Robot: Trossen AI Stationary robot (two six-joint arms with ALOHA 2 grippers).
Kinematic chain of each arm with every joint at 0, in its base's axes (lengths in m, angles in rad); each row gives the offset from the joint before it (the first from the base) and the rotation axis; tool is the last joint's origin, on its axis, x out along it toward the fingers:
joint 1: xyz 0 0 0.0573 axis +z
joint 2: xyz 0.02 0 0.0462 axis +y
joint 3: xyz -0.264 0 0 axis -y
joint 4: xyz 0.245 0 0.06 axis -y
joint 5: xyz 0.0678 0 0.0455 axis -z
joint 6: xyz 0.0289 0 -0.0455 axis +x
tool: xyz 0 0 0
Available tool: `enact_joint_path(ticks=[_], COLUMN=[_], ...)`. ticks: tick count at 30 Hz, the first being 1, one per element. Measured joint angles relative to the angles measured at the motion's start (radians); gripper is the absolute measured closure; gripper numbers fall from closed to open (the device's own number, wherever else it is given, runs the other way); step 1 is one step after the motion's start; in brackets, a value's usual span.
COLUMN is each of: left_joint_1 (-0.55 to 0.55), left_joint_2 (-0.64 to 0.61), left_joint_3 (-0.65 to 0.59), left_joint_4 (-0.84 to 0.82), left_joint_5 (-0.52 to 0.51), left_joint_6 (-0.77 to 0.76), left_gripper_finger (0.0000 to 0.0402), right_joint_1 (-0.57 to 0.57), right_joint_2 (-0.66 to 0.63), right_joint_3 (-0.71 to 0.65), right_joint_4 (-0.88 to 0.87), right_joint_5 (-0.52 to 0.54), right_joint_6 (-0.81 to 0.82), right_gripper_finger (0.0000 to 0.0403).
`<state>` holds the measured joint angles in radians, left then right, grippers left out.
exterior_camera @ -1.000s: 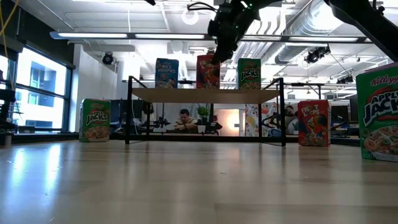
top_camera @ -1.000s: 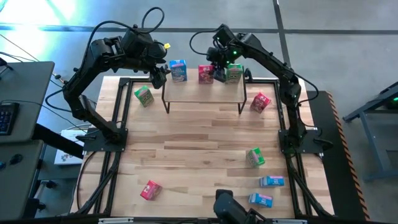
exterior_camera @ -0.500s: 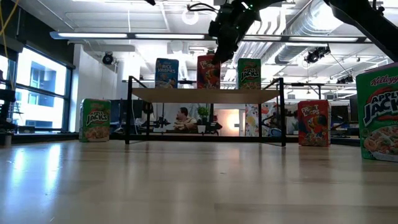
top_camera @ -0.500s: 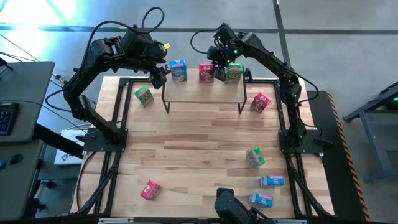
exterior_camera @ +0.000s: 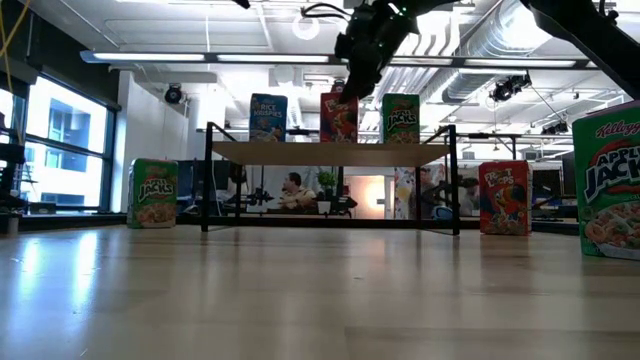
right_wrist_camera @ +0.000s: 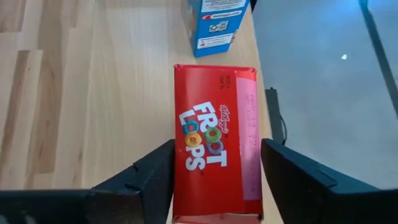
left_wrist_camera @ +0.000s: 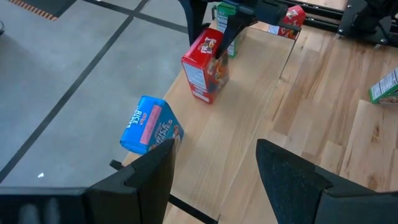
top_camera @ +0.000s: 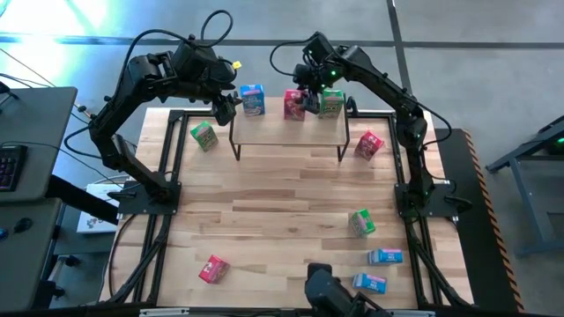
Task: Stack cereal on shelf
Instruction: Put the bottom right red cereal box on the shelf, then put the bottom green cereal box on the shelf aligned with the other green cereal box
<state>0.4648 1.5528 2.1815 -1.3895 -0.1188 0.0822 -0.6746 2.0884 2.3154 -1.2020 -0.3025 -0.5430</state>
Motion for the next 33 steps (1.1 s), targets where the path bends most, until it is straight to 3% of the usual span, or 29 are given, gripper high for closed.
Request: enact_joint_path(ticks=[33], left_joint_1=[0.0], left_joint_2=[0.0], left_joint_3=[0.0], left_joint_4=[0.0], left_joint_5=[0.0], left_joint_6=[0.0], left_gripper_finger=[0.0186], right_joint_1=[0.003], right_joint_2=[-0.067], right_joint_3=[0.0], right_joint_4=[-0.013], right_joint_5=[0.007], right_joint_6=[0.038], right_gripper_finger=[0.0178])
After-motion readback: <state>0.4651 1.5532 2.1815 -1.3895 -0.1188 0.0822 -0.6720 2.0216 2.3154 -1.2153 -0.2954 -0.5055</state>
